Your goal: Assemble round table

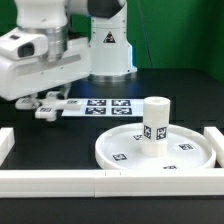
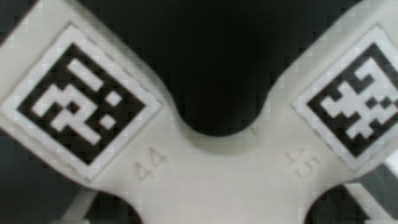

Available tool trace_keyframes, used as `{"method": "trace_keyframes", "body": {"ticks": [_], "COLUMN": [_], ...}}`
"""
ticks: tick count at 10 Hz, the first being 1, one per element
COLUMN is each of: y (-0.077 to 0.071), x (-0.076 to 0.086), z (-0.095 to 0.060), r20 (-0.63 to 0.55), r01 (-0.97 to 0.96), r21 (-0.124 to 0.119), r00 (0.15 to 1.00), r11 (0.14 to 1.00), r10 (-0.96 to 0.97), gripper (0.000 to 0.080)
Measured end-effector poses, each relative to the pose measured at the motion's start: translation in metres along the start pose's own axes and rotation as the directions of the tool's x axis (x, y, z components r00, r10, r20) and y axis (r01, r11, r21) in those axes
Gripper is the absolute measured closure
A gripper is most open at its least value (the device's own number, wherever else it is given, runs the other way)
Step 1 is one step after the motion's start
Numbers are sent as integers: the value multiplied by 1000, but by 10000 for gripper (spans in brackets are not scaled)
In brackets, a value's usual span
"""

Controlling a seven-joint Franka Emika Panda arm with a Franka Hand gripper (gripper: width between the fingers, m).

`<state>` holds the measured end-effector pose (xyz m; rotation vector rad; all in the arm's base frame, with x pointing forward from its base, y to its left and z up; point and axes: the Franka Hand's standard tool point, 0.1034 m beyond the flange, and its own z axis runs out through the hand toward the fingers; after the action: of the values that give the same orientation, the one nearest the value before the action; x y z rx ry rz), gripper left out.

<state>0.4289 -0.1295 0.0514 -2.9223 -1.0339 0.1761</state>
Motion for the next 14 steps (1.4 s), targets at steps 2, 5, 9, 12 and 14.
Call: {"method": "trace_keyframes", "body": {"ticks": [2, 5, 9, 12, 14], "y": [-7, 21, 14, 6, 1], "x": [46, 87, 84, 166, 211], "z": [-38, -84, -78, -111, -121], "r20": [-4, -17, 0, -21, -46], "r01": [-101, -173, -194, -321, -352], "r21": [32, 34, 45, 46, 32], "r00": [995, 985, 981, 946, 934], "r11": [994, 984, 980, 946, 936], "r10": [101, 174, 194, 323, 353], "gripper": [354, 354, 353, 353, 353]}}
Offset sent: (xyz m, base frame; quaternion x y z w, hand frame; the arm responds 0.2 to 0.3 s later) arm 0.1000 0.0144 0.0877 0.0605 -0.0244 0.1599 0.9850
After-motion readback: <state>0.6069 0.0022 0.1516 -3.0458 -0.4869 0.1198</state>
